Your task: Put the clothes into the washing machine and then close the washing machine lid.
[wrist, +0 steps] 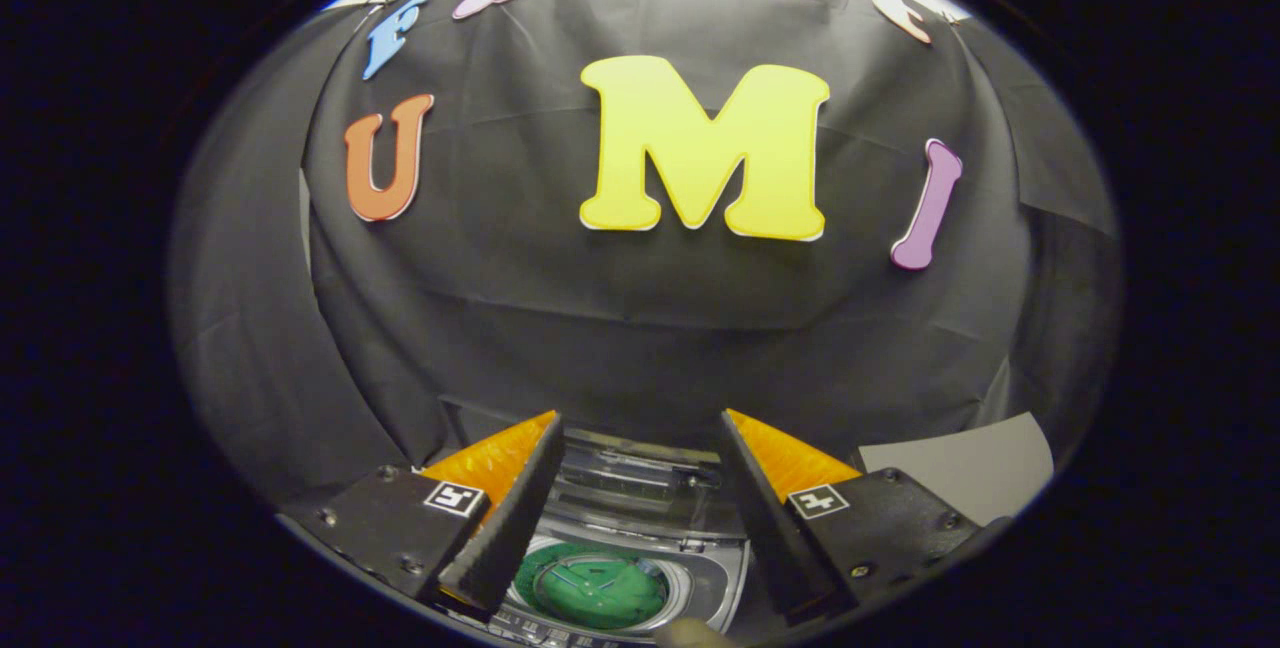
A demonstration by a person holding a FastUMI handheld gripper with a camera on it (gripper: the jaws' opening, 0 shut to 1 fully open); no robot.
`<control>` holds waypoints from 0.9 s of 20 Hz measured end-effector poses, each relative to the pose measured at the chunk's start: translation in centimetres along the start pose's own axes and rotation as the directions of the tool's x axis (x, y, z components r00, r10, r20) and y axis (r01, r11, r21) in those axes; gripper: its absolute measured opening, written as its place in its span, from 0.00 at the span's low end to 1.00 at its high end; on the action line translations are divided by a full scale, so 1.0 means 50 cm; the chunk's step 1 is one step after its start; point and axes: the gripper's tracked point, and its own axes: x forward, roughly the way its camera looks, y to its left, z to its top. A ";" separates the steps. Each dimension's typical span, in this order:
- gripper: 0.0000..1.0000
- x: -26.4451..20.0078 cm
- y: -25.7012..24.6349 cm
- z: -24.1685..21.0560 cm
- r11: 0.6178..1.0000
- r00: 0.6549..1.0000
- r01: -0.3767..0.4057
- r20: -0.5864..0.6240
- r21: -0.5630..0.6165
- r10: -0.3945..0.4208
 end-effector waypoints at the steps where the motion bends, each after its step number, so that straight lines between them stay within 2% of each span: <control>1: 0.96 0.008 -0.002 0.007 1.000 1.000 0.006 0.008 -0.001 -0.006; 10: 0.97 0.111 0.014 0.009 0.997 0.997 0.055 -0.053 0.047 -0.052; 15: 0.97 0.176 0.019 -0.047 0.990 0.987 0.073 -0.154 0.120 -0.054; 18: 0.96 0.209 0.009 -0.087 0.981 0.972 0.118 -0.222 0.155 -0.082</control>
